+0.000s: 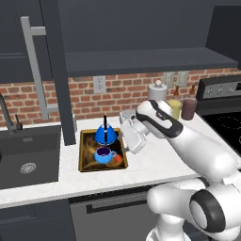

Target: Pick the kettle from the counter and place it on the tray. Then pick the mug from the cabinet and place it on the tray. Then close the cabinet doors.

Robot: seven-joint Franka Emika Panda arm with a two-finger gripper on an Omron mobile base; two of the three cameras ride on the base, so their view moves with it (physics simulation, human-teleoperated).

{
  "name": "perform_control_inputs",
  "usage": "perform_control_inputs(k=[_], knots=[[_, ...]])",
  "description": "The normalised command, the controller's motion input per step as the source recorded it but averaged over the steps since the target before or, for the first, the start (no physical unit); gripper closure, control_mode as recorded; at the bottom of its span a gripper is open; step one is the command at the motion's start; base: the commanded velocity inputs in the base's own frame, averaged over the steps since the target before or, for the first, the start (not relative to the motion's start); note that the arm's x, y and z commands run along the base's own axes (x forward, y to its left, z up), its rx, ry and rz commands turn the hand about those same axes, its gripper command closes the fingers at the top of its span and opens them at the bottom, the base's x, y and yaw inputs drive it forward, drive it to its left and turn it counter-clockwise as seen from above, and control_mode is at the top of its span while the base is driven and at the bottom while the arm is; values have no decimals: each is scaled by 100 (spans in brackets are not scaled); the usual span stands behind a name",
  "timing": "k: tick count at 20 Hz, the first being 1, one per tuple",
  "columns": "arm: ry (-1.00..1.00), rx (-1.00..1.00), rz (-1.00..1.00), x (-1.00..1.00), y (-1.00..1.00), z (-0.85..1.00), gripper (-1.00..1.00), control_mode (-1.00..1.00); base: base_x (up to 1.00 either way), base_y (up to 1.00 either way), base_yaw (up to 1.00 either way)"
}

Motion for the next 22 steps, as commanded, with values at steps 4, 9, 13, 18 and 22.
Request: perform_control_inputs(k=[4, 9, 13, 18, 22], knots=[[-7, 1, 1, -69, 0, 46, -100, -100, 0, 0, 0], [-7, 0, 0, -58, -1, 46, -100, -100, 0, 0, 0], [-6, 0, 6, -50, 0, 41, -100, -100, 0, 0, 0], [-8, 0, 12, -44, 0, 35, -100, -100, 0, 0, 0], [-12, 0, 15, -38, 0, 35, -100, -100, 0, 0, 0]])
